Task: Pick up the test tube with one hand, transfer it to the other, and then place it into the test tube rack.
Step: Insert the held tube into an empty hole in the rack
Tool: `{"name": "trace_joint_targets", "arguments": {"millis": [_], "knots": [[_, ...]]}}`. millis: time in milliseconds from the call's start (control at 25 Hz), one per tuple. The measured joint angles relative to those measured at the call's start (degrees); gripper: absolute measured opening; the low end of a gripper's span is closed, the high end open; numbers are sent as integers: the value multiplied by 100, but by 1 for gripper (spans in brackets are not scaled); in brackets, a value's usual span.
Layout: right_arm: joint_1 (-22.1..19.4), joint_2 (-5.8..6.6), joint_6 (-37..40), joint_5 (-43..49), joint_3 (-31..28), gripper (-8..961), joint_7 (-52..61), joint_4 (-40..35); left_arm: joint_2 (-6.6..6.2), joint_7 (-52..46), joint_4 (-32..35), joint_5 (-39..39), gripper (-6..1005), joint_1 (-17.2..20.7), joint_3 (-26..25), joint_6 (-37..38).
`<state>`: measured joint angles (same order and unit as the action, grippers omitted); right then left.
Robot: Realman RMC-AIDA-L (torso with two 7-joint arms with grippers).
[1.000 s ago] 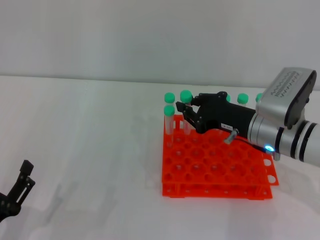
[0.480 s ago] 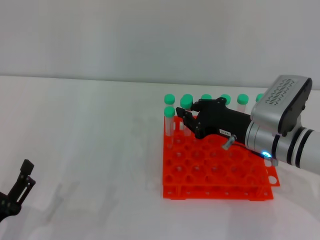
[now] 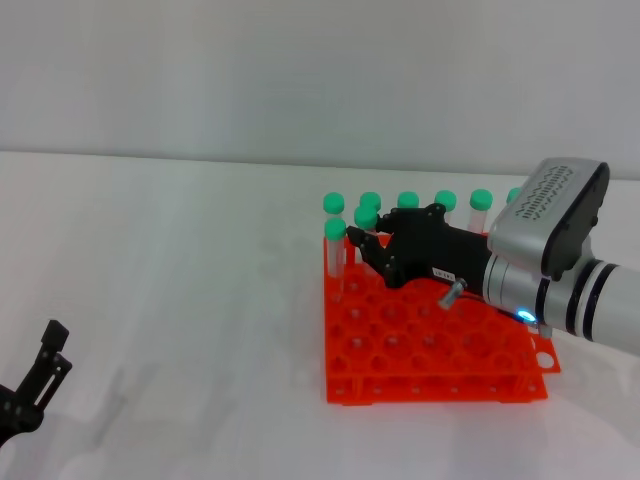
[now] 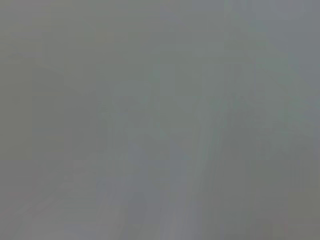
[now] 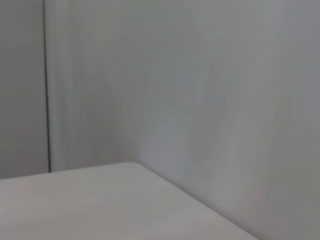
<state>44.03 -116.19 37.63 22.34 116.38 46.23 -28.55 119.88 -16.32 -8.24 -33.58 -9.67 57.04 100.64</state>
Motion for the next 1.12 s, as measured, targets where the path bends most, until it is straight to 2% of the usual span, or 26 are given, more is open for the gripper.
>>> {"name": "trace_joint_targets", "arguments": {"millis": [1120], "knots": [[28, 0, -258, -530, 572, 265, 36, -44, -18, -152, 13, -45, 880, 46, 0, -1]]}}
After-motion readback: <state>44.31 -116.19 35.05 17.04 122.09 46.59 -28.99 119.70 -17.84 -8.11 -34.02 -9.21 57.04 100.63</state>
